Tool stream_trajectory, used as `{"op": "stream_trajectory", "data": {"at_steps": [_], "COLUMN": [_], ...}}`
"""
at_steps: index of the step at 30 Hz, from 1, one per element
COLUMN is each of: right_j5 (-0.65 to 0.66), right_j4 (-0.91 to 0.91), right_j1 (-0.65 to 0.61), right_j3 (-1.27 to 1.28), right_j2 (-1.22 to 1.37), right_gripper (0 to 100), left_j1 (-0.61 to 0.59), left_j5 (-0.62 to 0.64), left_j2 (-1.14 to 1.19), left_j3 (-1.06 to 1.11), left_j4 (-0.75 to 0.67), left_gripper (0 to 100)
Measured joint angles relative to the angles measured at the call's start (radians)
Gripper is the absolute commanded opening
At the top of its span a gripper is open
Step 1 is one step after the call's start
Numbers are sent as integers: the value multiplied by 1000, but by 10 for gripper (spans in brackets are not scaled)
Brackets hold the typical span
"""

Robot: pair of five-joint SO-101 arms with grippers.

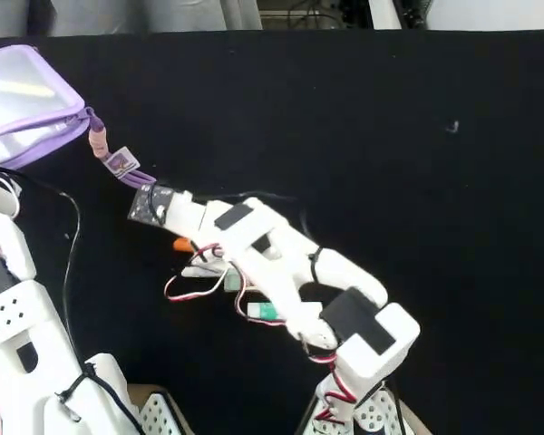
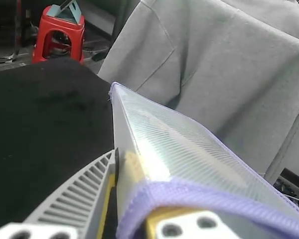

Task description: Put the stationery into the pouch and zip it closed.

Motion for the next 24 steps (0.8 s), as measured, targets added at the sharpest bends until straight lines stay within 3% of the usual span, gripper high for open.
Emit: {"op": "stream_trajectory", "data": {"at_steps": [12, 24], "right_j5": [0, 0], "right_j4": [124, 301], "right_j1": [84, 216], "right_j3": [-49, -49], "right_j2": [-38, -522], "right_gripper": [11, 11], "left_j1": [0, 61], "left_j5": [0, 0], "left_j2": [0, 0], "left_j3": [0, -2], "left_j4": [0, 34], "left_gripper": [28, 28]}}
